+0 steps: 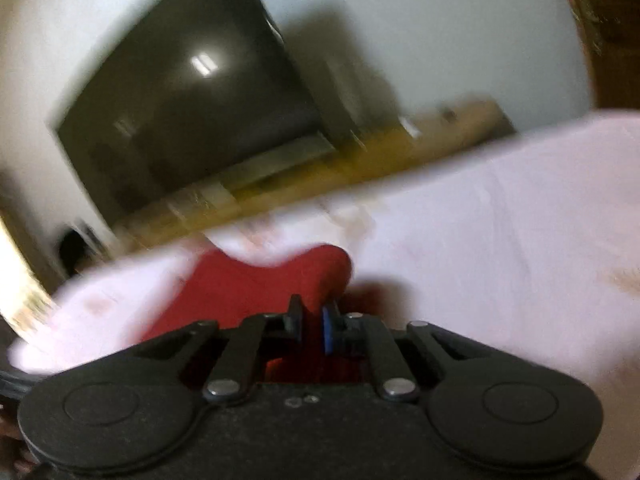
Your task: Fold small clothes
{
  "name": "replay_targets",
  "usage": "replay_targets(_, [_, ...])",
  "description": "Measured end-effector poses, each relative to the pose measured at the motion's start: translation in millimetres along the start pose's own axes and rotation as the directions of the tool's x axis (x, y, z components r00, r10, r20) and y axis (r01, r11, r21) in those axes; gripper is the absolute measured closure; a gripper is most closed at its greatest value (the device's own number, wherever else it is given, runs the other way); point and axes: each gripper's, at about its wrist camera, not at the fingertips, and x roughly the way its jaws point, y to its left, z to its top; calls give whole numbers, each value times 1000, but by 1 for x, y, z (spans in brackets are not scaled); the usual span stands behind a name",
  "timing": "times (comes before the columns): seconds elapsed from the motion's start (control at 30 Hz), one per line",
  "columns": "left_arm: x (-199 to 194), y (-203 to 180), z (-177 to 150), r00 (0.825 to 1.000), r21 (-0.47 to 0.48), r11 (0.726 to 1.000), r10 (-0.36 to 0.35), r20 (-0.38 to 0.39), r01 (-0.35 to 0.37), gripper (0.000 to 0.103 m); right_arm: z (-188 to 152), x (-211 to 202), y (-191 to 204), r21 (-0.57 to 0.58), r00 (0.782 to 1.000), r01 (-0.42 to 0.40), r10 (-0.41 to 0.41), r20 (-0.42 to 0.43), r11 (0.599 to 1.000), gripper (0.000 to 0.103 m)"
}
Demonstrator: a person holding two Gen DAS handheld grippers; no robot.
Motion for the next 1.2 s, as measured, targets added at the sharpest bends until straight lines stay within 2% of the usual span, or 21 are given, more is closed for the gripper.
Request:
replay_targets(0.03, [-1,0,1,1000,4,1000,2,-4,-2,10,-5,7,-5,11,999,2,-1,-45,1000,91])
replay_targets(0.17, [-21,4,-4,999,16,1000,-9,34,8,10,-9,-35,-10,105,999,-33,30,26,994,67])
replay_targets(0.23, [-34,10,-11,998,-21,999,-36,52,38,10,-22,-68,-13,173,993,-106,95,68,979,64])
replay_targets(0.33, [-50,16,-26,992,-82,991,-101,76,107,10,-47,-93,-7,204,990,-139,132,46,969,64])
replay_targets(0.4, [-51,15,-34,989,-99,986,-130,68,136,10,-60,-99,-5,239,989,-149,149,21,960,66])
replay_targets(0.47, [-43,10,-39,993,-84,989,-115,37,118,10,-70,-97,-1,264,987,-156,161,2,952,70])
replay_targets(0.5, [-38,8,-40,996,-70,994,-83,12,84,10,-74,-91,2,275,987,-144,157,-27,951,84])
replay_targets(0.57, [-36,2,-41,999,-8,999,-44,2,44,10,-78,-83,10,298,985,-123,153,-80,947,93])
replay_targets(0.7, [-40,1,-38,1000,85,996,27,-6,-26,10,-74,-90,22,343,978,-189,207,-15,920,96])
replay_targets(0.73, [-41,4,-38,999,98,995,33,-10,-32,10,-75,-91,20,339,983,-162,182,-30,927,96])
replay_targets(0.77, [-43,8,-37,1000,103,994,28,-12,-27,10,-79,-86,17,324,990,-81,113,-82,943,97])
replay_targets(0.8, [-45,10,-36,1000,99,995,25,-14,-24,10,-84,-80,13,309,989,-20,66,-136,951,100])
replay_targets(0.87, [-56,11,-28,999,84,996,40,20,-41,10,-82,-87,12,302,990,-47,86,-116,952,95])
replay_targets(0.9, [-62,9,-23,998,76,997,22,58,-27,10,-78,-95,18,263,994,-40,65,-87,964,86])
replay_targets(0.93, [-66,7,-18,996,62,998,-5,90,0,10,-73,-105,23,223,999,-25,34,-36,975,84])
replay_targets(1.03, [-61,-13,-5,987,48,996,-85,139,79,10,-51,-113,41,144,995,-57,45,84,988,85])
replay_targets(1.17, [-38,-47,-5,978,124,983,-151,144,133,10,-33,-76,70,-27,996,-13,16,89,1000,86])
replay_targets(1.2, [-31,-49,-8,982,130,982,-152,114,137,10,-33,-64,76,-70,997,2,3,74,998,86])
